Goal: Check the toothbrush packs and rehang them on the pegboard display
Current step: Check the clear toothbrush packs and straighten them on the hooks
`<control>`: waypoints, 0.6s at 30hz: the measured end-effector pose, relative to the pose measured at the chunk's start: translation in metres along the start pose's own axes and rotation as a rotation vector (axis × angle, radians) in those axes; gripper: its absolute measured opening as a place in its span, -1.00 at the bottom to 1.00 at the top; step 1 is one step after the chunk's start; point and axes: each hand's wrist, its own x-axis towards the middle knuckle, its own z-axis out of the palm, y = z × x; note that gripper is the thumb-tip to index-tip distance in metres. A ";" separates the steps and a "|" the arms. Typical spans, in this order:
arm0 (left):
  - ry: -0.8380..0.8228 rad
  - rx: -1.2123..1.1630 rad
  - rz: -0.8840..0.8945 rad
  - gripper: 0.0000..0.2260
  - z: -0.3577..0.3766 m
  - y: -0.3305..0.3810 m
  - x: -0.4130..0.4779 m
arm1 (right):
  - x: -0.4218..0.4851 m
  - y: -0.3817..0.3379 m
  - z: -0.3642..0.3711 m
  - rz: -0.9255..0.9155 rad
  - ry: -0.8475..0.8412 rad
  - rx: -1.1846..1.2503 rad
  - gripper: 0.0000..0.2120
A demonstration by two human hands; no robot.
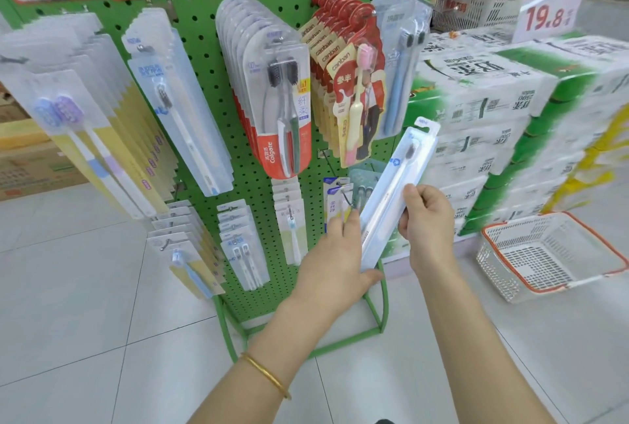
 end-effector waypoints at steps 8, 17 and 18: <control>-0.152 -0.125 -0.029 -0.25 -0.005 -0.001 0.006 | -0.011 -0.012 0.003 0.052 -0.102 0.145 -0.71; -0.304 -0.549 -0.046 -0.72 -0.010 -0.004 0.007 | -0.009 -0.012 0.004 0.149 -0.206 0.280 -0.74; -0.315 -0.611 -0.056 -0.67 -0.011 -0.005 0.007 | -0.008 -0.011 0.003 0.146 -0.190 0.297 -0.79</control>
